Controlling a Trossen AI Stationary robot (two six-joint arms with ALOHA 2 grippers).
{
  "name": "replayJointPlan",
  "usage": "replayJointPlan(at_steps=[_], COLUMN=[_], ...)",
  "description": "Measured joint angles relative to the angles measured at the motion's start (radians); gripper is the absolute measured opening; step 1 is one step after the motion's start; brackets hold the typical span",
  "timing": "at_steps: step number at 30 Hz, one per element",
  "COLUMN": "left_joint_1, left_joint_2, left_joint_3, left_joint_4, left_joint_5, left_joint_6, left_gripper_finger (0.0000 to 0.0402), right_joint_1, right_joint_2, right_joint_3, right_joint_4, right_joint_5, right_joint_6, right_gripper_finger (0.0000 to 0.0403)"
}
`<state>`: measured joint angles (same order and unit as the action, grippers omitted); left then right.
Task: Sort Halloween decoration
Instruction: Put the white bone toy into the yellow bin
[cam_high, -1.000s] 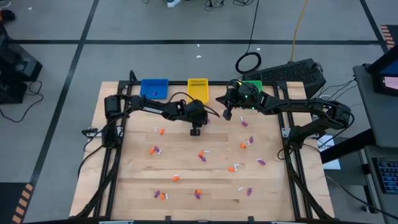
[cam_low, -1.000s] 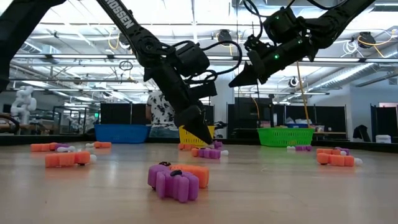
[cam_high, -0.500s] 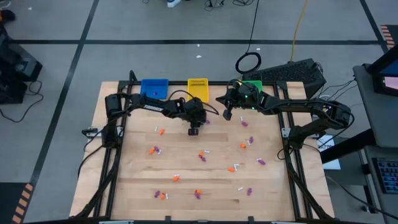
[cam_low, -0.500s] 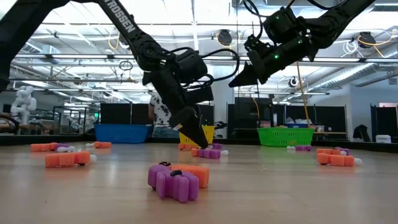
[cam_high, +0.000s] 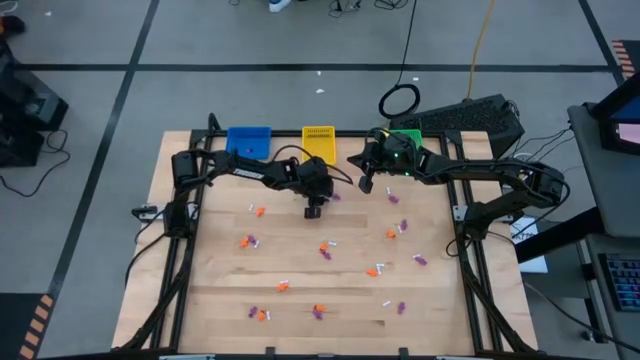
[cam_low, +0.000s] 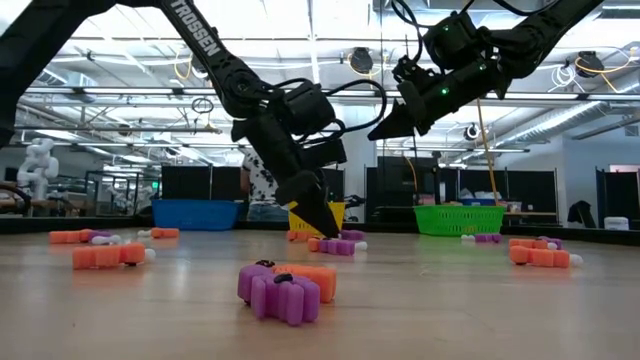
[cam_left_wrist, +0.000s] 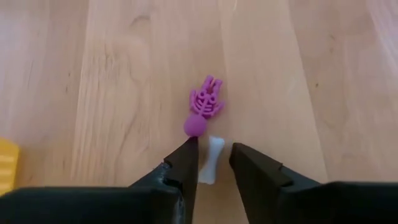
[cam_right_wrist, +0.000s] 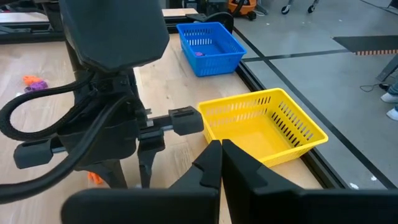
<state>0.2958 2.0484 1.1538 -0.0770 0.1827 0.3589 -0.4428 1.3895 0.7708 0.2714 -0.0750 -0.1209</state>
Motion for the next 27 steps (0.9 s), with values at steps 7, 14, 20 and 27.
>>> replayJointPlan(at_steps=[7,14,20,27], left_joint_1=[-0.003,-0.002,0.023,0.128], left_joint_2=[-0.003,-0.056,-0.155,-0.251], left_joint_3=[-0.001,-0.004,-0.010,0.024], left_joint_4=[-0.019,-0.082,-0.148,-0.126], left_joint_5=[0.026,0.025,-0.006,-0.079], left_joint_6=[0.024,0.022,0.014,-0.090], left_gripper_finger=[0.0017,0.0005,0.0002,0.0001], right_joint_1=[0.000,0.000,0.000,0.002], right_joint_2=[0.000,0.000,0.000,0.000], right_joint_3=[0.000,0.000,0.000,0.000], right_joint_4=[0.000,0.000,-0.003,-0.002], right_joint_5=[0.000,0.000,0.000,-0.003], right_joint_6=[-0.002,-0.003,-0.002,0.004], right_gripper_finger=[0.0000,0.0000,0.0000,0.0000])
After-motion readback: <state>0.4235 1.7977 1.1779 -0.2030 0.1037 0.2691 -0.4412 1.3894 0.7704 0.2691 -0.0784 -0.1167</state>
